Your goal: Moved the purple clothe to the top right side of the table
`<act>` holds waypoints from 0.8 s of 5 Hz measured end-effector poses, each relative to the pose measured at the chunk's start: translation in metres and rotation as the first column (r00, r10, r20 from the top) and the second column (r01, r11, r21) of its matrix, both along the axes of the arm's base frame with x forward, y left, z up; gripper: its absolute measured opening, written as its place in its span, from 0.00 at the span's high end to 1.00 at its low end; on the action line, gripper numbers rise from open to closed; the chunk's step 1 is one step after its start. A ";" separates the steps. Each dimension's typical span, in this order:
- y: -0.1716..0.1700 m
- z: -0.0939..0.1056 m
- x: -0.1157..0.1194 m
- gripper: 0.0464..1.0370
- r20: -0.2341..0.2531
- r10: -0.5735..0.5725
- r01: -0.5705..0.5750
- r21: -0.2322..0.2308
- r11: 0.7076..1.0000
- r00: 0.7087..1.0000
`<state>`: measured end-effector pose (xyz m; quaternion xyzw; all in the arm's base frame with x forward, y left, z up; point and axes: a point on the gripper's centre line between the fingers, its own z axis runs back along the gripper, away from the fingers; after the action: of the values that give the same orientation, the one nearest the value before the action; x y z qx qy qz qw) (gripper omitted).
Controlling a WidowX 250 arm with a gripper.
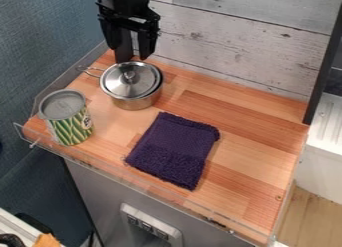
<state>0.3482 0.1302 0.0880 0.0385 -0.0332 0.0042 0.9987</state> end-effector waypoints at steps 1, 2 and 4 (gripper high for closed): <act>-0.001 -0.013 -0.002 0.04 -0.029 0.005 -0.005 -0.009 1.000 1.000; -0.028 -0.037 -0.034 0.04 -0.095 -0.047 0.043 -0.038 0.998 0.994; -0.078 -0.056 -0.083 0.04 -0.118 -0.132 0.126 -0.057 0.990 0.984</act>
<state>0.2650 0.0521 0.0322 0.0121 0.0255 -0.0621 0.9977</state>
